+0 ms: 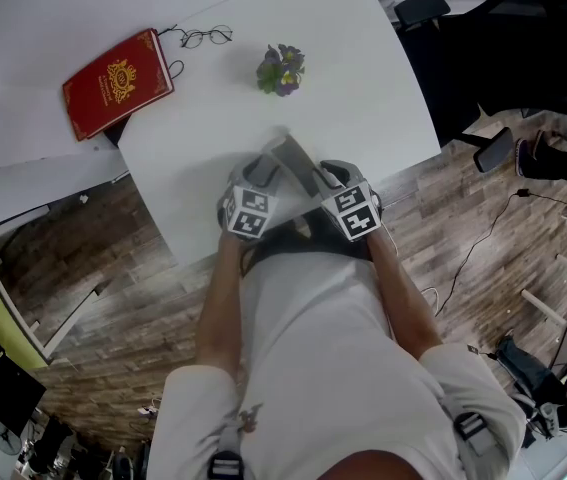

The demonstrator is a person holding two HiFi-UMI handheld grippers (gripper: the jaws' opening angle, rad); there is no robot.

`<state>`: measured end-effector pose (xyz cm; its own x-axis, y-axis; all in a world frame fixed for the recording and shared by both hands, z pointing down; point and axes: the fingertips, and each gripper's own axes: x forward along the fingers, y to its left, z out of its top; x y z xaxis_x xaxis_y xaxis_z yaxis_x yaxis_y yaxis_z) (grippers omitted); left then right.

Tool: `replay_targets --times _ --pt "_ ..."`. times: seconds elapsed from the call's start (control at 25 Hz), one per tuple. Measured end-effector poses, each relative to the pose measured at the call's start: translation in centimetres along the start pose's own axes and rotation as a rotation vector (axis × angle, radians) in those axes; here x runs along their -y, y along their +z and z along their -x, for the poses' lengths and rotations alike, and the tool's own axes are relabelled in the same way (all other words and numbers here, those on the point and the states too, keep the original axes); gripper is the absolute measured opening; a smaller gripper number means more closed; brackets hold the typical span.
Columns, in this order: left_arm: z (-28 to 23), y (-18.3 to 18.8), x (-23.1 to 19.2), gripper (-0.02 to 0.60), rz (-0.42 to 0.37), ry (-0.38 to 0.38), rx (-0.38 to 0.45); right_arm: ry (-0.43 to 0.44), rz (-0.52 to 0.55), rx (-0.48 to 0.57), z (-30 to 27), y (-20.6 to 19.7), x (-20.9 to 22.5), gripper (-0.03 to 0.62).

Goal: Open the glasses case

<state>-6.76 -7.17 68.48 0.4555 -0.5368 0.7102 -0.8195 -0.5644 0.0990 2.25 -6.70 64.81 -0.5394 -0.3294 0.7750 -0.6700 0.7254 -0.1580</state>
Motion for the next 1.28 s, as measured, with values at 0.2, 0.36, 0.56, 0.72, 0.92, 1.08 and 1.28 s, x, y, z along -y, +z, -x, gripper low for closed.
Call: replay_targets --times 0.2,0.36,0.56,0.72,0.92,1.08,1.28 --pt "0.1 0.0 0.0 0.176 0.006 0.003 -0.006 -0.006 -0.003 0.012 0.0 0.1 0.3 0.073" --pt "0.1 0.2 0.0 0.175 0.008 0.006 0.005 -0.014 -0.012 0.019 0.0 0.1 0.7 0.066" --pt "0.2 0.3 0.0 0.175 0.007 0.006 0.002 -0.018 -0.021 0.027 0.3 0.7 0.8 0.06" --pt "0.3 0.2 0.1 0.173 0.01 0.011 -0.003 -0.016 -0.031 0.002 0.3 0.0 0.8 0.057" --pt "0.2 0.3 0.1 0.173 0.009 0.01 0.005 -0.028 -0.035 0.017 0.4 0.3 1.3 0.051" --pt "0.3 0.3 0.0 0.172 0.012 0.013 0.007 -0.03 -0.039 0.01 0.4 0.0 1.4 0.044" --pt "0.1 0.1 0.1 0.172 0.012 0.01 -0.001 -0.039 -0.046 0.005 0.4 -0.4 1.9 0.041"
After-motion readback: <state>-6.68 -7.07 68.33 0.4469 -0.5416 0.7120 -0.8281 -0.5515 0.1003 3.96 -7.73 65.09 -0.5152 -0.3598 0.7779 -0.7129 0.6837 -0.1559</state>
